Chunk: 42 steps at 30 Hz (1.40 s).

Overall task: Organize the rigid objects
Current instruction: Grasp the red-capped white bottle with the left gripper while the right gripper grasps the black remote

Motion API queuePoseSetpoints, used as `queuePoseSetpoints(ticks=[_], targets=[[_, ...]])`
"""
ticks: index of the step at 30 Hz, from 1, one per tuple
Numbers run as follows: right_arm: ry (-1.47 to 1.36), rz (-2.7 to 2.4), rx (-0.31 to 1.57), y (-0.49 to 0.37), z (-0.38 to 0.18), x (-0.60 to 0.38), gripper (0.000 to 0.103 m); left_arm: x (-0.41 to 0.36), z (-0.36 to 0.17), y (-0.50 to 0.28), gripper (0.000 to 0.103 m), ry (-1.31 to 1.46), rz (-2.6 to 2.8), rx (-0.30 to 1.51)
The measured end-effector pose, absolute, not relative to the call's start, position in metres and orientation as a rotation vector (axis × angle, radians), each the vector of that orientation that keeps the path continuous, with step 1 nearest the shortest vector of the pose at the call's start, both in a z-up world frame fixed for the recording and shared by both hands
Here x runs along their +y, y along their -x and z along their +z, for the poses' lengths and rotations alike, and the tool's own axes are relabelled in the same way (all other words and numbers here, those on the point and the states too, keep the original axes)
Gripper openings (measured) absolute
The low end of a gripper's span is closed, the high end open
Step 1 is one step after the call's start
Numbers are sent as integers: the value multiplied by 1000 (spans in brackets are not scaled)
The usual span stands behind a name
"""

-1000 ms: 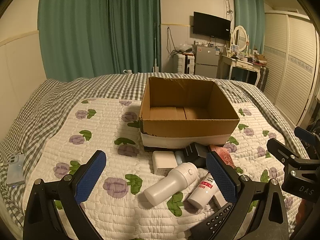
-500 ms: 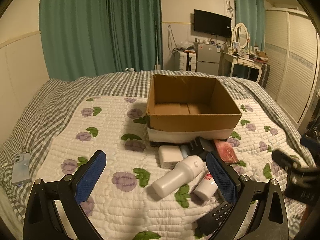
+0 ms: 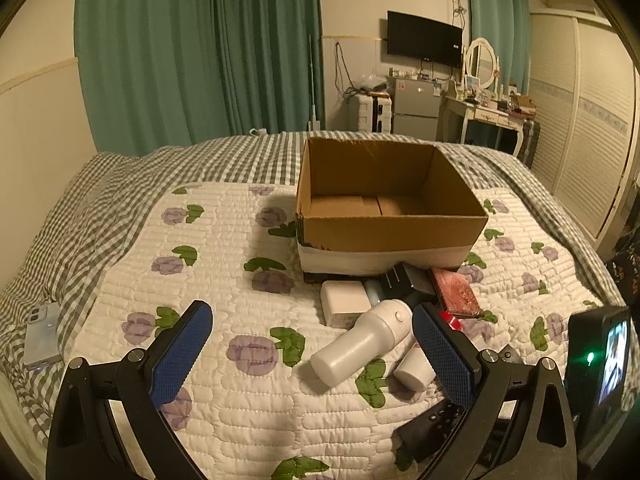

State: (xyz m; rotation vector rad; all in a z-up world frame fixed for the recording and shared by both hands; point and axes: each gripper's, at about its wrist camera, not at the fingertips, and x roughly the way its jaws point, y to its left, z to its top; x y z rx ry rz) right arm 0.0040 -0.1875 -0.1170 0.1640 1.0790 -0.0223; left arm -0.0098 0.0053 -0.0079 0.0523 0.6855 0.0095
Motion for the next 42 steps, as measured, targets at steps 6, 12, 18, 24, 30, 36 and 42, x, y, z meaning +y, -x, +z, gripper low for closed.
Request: queuePoseSetpoints(ticks=[6, 12, 18, 24, 30, 36, 42], targets=[[-234, 16, 1063, -19, -123, -188, 83, -2, -21, 0, 101, -78, 12, 721], [-273, 131, 998, -17, -111, -191, 34, -10, -40, -13, 100, -79, -28, 775], [-279, 117, 926, -22, -82, -226, 28, -28, -60, -16, 99, -90, -108, 831], [-251, 119, 891, -29, -64, -243, 24, -59, -70, -11, 96, -178, -185, 847], [-244, 143, 895, -30, -67, -246, 23, -72, -77, -7, 49, -213, -219, 890], [-251, 161, 901, -33, -69, -247, 22, -79, -93, -21, 51, -234, -252, 947], [-250, 168, 914, -36, -72, -247, 22, -89, -110, -50, 51, -262, -237, 989]])
